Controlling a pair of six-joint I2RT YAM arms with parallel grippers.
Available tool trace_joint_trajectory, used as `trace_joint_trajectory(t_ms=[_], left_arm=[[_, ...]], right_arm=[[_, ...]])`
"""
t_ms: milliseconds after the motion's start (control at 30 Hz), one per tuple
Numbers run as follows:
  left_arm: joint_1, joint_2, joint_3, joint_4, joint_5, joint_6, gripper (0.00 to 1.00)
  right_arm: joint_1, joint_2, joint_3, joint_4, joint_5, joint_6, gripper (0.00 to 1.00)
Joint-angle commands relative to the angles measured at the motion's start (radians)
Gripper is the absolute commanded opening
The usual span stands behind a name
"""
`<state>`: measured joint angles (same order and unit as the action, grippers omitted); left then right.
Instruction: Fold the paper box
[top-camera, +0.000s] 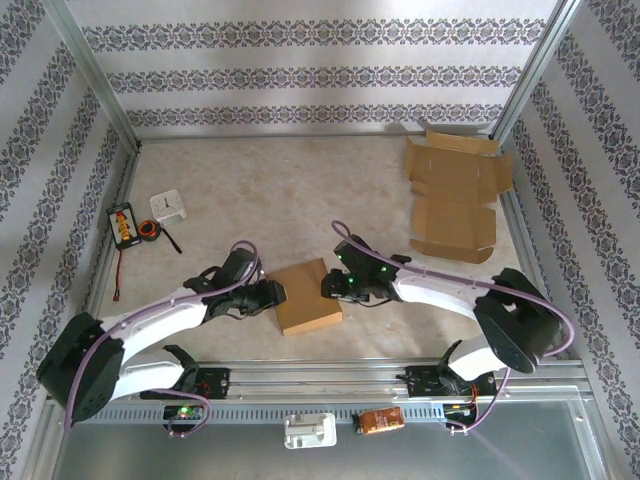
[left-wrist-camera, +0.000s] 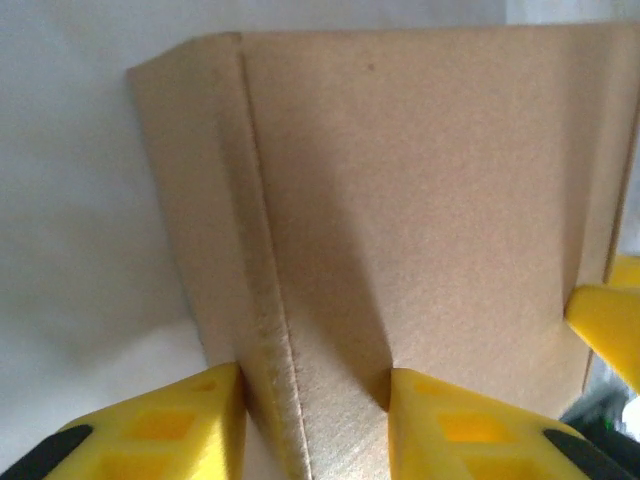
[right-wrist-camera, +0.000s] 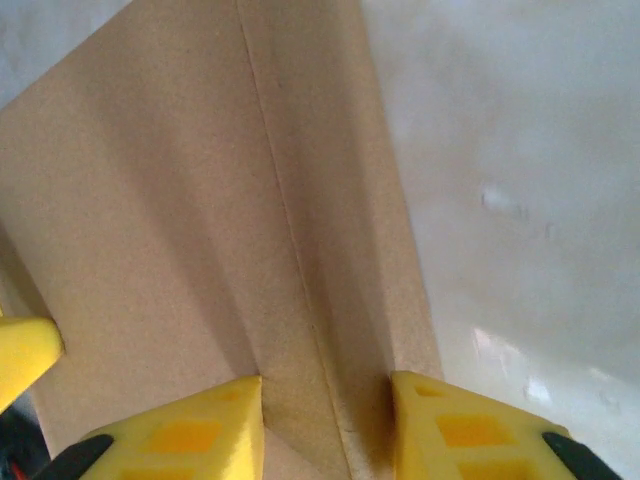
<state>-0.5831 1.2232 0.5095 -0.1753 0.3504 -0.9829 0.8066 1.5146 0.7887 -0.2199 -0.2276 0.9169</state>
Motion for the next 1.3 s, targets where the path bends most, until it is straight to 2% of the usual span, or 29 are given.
trace_joint_trajectory(t_ms=[0, 133, 233, 400, 500, 600, 667, 767, 833, 900, 1000, 1167, 1267], left_arm=[[0.072, 0.155, 0.086, 0.21, -0.007, 0.011, 0.34], [0.229, 0.367, 0.29, 0.227, -0.019, 0.15, 0.34], [0.337, 0.558, 0.457, 0.218, -0.022, 0.209, 0.34], [0.465, 0.828, 0.704, 0.241, -0.009, 0.294, 0.35], [0.505, 0.946, 0.833, 0.247, 0.029, 0.323, 0.38], [0.525, 0.979, 0.883, 0.261, 0.033, 0.335, 0.46], [0.539, 0.963, 0.889, 0.27, 0.039, 0.35, 0.55], [0.568, 0.894, 0.894, 0.249, 0.03, 0.388, 0.67], [0.59, 0.821, 0.9, 0.199, -0.008, 0.434, 0.75], [0.609, 0.741, 0.903, 0.153, -0.037, 0.479, 0.83], [0.615, 0.598, 0.879, 0.097, -0.042, 0.51, 0.9], [0.593, 0.36, 0.723, 0.113, 0.154, 0.407, 0.96], [0.518, 0.22, 0.605, 0.123, 0.251, 0.384, 0.97]], right_arm=[[0.026, 0.194, 0.152, 0.194, 0.026, 0.065, 0.28], [-0.008, 0.45, 0.48, 0.196, 0.101, 0.031, 0.28], [-0.042, 0.665, 0.802, 0.115, 0.146, 0.003, 0.28], [-0.068, 0.961, 1.276, 0.012, 0.208, -0.002, 0.3], [-0.082, 1.165, 1.613, -0.092, 0.166, -0.022, 0.38], [-0.101, 1.355, 2.046, -0.327, 0.107, -0.046, 0.48], [-0.112, 1.361, 2.14, -0.403, 0.117, -0.078, 0.54], [-0.131, 1.178, 1.978, -0.419, 0.146, -0.166, 0.64], [-0.154, 0.99, 1.769, -0.395, 0.165, -0.237, 0.79], [-0.182, 0.823, 1.6, -0.391, 0.166, -0.309, 0.89], [-0.243, 0.593, 1.391, -0.446, 0.175, -0.429, 0.94], [-0.429, 0.269, 1.024, -0.526, 0.189, -0.585, 0.96], [-0.597, 0.151, 0.862, -0.549, 0.214, -0.646, 0.96]])
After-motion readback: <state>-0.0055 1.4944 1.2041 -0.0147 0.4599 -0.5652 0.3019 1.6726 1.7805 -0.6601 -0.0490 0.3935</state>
